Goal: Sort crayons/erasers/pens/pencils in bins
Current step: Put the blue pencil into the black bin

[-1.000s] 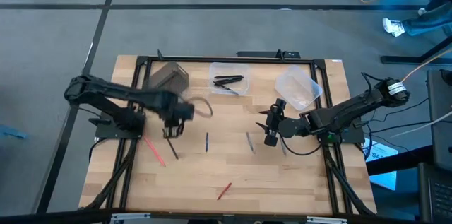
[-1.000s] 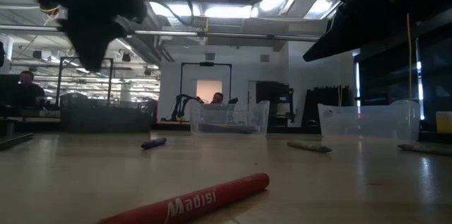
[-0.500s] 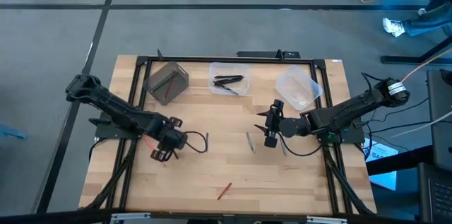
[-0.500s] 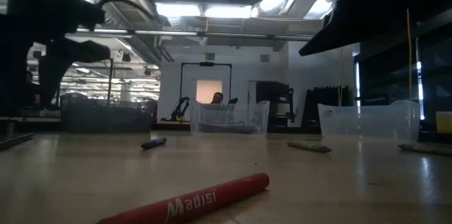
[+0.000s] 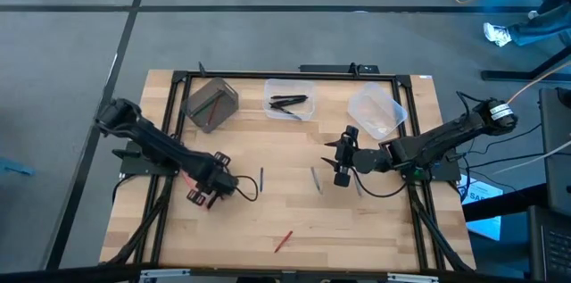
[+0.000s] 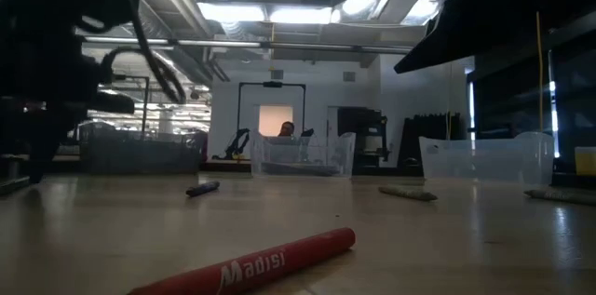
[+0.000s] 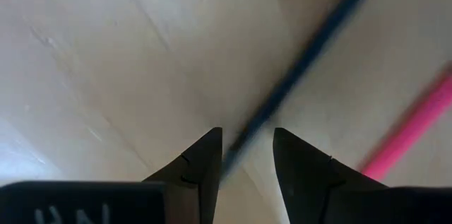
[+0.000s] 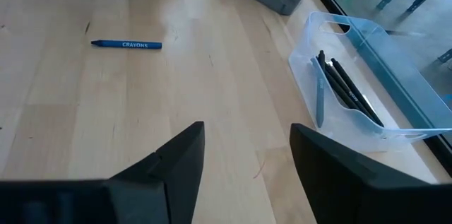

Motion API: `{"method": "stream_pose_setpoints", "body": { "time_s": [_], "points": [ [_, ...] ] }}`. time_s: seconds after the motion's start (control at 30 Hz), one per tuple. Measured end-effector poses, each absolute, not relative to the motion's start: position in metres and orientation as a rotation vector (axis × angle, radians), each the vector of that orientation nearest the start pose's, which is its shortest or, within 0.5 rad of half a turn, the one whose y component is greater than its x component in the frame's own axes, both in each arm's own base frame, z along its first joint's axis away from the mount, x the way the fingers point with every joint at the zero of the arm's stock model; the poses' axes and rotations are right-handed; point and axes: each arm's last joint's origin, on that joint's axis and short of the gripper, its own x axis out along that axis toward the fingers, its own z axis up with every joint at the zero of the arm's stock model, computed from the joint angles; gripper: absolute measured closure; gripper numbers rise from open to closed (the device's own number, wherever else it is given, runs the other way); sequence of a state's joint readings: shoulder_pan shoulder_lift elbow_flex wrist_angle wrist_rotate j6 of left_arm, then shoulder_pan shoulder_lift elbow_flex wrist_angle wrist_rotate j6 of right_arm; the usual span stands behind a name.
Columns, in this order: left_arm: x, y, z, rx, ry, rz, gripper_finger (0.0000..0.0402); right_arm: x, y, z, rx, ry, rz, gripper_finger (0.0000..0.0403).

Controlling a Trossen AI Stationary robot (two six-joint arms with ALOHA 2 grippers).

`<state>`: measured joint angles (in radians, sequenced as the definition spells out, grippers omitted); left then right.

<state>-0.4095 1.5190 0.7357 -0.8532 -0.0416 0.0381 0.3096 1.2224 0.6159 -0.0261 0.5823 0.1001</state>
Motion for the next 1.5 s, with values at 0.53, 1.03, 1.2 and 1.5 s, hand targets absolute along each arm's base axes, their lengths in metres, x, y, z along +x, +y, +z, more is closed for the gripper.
{"method": "stream_pose_setpoints", "body": {
  "time_s": [0.53,1.03,1.2,1.5],
  "points": [
    [0.201,-0.083,0.133,0.389,1.649,-0.295,0.0352,0.233,0.058,0.207,-0.175,0.557,-0.292,0.0189],
    [0.210,-0.067,0.134,0.251,1.632,-0.170,0.0388,0.233,0.058,0.207,-0.173,0.556,-0.293,0.0189],
    [0.218,-0.050,0.144,0.251,1.560,-0.006,0.0388,0.234,0.058,0.208,-0.166,0.540,-0.294,0.0189],
    [0.228,-0.011,0.188,0.143,1.468,0.291,0.0388,0.234,0.058,0.209,-0.164,0.530,-0.293,0.0189]
  ]
}}
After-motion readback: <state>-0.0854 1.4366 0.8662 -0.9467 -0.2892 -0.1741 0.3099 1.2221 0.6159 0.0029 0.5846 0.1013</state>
